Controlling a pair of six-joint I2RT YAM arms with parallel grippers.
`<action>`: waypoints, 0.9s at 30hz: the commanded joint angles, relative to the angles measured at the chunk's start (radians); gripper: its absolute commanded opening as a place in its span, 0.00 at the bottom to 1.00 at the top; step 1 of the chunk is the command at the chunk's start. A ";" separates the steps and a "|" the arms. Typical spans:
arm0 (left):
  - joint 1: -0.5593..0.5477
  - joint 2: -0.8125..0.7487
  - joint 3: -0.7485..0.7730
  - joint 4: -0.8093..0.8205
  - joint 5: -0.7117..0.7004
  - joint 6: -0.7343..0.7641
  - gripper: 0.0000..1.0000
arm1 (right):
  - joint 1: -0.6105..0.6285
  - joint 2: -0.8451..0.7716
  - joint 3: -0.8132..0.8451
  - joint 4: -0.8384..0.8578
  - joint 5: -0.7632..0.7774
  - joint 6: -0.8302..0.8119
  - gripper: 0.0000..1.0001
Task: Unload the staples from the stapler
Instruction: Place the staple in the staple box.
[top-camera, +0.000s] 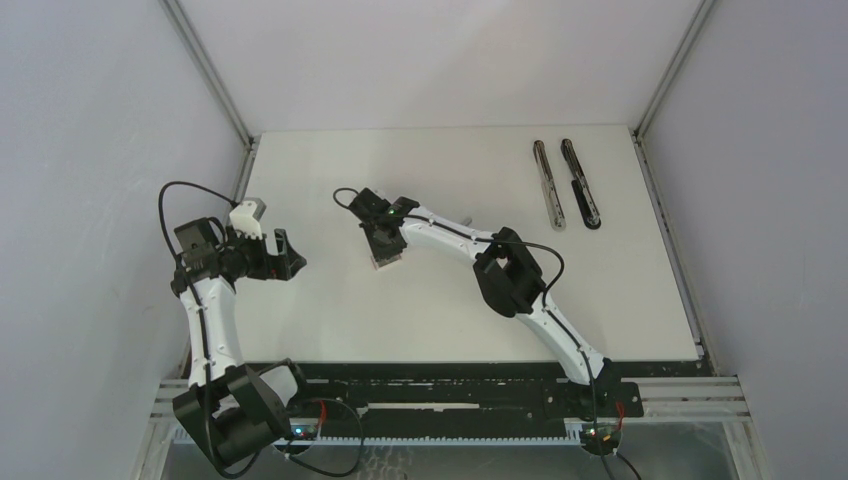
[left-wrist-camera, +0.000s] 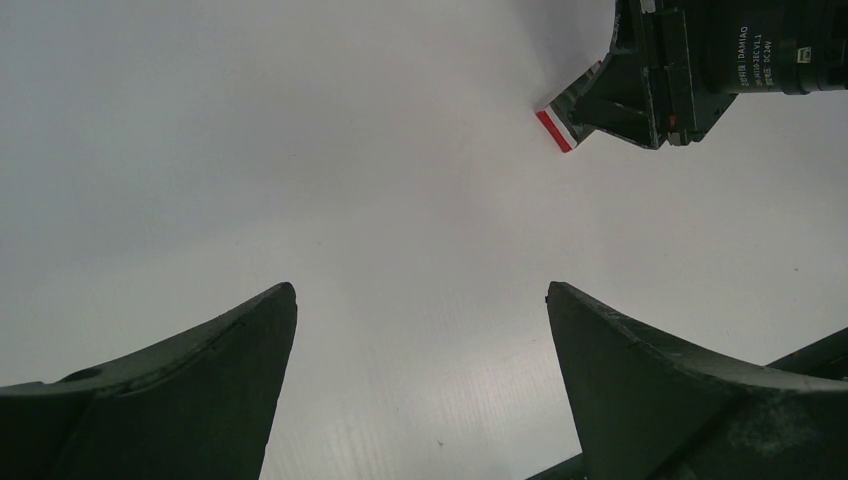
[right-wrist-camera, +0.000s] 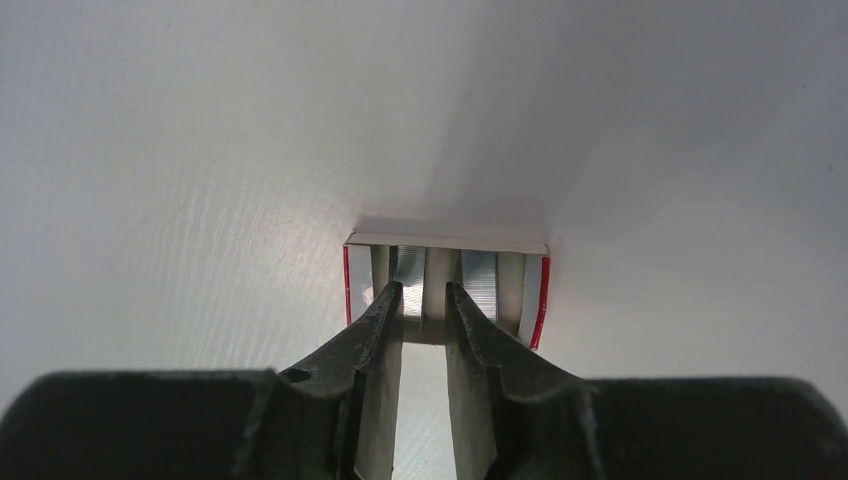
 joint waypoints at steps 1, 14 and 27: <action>0.002 -0.002 -0.019 0.022 0.022 0.018 1.00 | 0.001 -0.023 0.004 0.027 0.017 -0.018 0.23; 0.003 -0.003 -0.018 0.019 0.022 0.019 1.00 | 0.008 -0.080 0.027 0.029 0.039 -0.076 0.23; 0.003 -0.005 -0.021 0.020 0.023 0.021 1.00 | 0.007 -0.135 0.052 0.026 0.089 -0.127 0.30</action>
